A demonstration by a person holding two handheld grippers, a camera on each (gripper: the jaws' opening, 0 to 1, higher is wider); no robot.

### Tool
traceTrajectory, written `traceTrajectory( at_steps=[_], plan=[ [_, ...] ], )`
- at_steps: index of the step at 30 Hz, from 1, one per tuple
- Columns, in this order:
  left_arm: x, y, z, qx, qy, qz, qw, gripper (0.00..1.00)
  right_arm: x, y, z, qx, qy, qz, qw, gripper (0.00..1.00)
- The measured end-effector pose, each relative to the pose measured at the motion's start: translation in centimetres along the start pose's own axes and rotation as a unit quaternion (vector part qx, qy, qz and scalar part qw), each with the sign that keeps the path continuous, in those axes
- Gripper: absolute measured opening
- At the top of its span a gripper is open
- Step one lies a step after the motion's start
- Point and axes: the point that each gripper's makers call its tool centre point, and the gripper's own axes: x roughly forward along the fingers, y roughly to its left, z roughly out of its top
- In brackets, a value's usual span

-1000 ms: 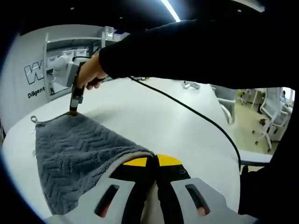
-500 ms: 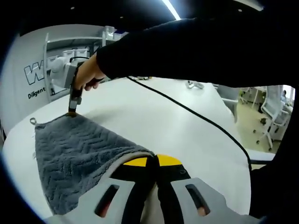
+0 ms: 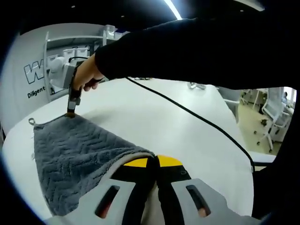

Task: Open the folded towel by lifting each exposed corner and separating the folded layers until the towel lies flat within the target outline without major curled edges

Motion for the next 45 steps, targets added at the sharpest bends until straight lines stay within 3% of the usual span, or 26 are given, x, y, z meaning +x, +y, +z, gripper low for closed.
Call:
traceTrajectory(
  at_steps=[9,17,26,29,33,40,45],
  plan=[
    [0.0,-0.7,-0.1,-0.002,0.003,-0.002,1.0,0.03,-0.2,0.4,-0.1,0.0,0.002,-0.002,1.0,0.04],
    [0.0,-3.5,-0.5,0.008,0.009,-0.025,0.9996,0.02,-1.0,1.8,-0.6,0.001,0.005,0.008,1.0,0.04],
    [-0.6,-2.9,-0.4,0.008,0.005,-0.017,0.9998,0.03,-1.1,1.6,-0.6,-0.009,0.006,-0.004,0.9999,0.05],
    [-0.8,-2.9,-0.5,0.001,0.003,-0.014,0.9999,0.12,-1.2,1.3,-0.6,-0.001,0.002,-0.01,1.0,0.07],
    [-1.4,-3.3,-0.2,0.005,-0.001,-0.015,0.9999,0.19,-1.9,0.4,-0.6,0.011,-0.004,-0.03,0.9995,0.21],
    [-3.4,-3.8,1.3,-0.031,-0.038,-0.034,0.9982,0.37,-3.7,0.0,-0.7,0.029,-0.025,-0.038,0.9986,0.41],
    [-4.4,-5.8,2.4,-0.031,-0.065,-0.081,0.9941,0.78,-4.8,-0.1,0.0,0.025,-0.038,-0.058,0.9973,0.62]
  ],
)
